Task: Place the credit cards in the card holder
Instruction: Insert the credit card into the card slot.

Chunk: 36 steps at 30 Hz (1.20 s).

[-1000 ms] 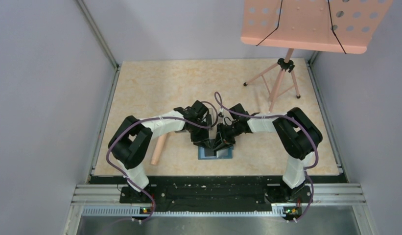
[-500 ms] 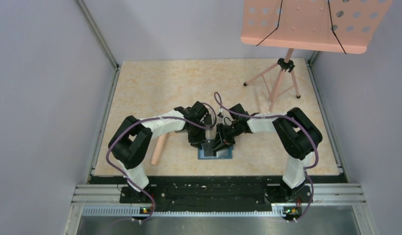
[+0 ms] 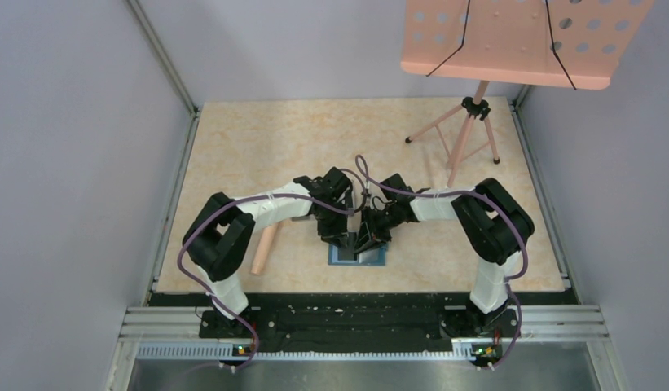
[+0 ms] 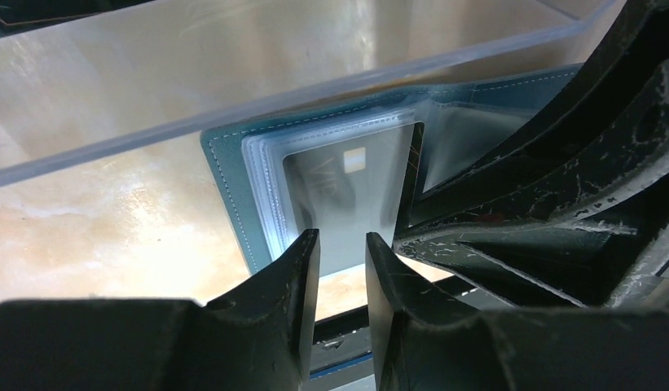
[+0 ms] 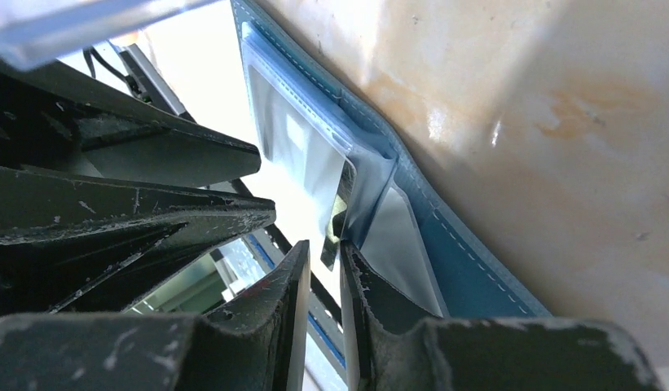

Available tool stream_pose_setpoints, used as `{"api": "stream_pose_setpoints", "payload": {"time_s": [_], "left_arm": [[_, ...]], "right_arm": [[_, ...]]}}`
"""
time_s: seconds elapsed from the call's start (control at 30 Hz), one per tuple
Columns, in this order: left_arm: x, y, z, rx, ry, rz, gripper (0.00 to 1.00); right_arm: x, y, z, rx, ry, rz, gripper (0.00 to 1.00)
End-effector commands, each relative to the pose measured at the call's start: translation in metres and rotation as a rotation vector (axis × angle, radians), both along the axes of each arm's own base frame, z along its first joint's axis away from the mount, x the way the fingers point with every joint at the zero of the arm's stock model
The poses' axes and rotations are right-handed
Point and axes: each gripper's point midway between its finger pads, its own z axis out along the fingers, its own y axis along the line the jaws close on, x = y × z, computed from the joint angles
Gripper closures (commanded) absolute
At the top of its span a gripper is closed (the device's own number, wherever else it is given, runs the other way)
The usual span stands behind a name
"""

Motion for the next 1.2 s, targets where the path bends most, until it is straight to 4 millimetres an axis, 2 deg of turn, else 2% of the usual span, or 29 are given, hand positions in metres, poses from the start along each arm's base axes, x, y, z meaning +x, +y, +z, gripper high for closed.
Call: {"api": "stream_pose_setpoints", "payload": {"time_s": [0.0, 0.13, 0.5, 0.8, 0.97, 1.17], "left_arm": [[0.010, -0.001, 0.006, 0.019, -0.039, 0.003, 0.66], [0.009, 0.014, 0.003, 0.102, -0.040, 0.018, 0.63], [0.004, 0.004, -0.007, 0.107, 0.004, -0.033, 0.64], [0.008, -0.021, 0.013, -0.031, -0.035, -0.046, 0.75], [0.008, -0.018, 0.020, -0.023, -0.049, -0.050, 0.79], [0.006, -0.010, 0.020, 0.039, -0.065, -0.082, 0.76]], "right_arm": [[0.000, 0.007, -0.001, 0.013, -0.022, 0.032, 0.80], [-0.001, 0.007, -0.002, 0.012, -0.020, 0.033, 0.80], [-0.001, 0.007, -0.002, 0.014, -0.017, 0.034, 0.86], [-0.002, 0.008, -0.004, 0.014, -0.009, 0.039, 0.88], [-0.002, 0.008, -0.004, 0.013, -0.010, 0.040, 0.88], [-0.002, 0.007, -0.004, 0.013, -0.010, 0.040, 0.89]]}}
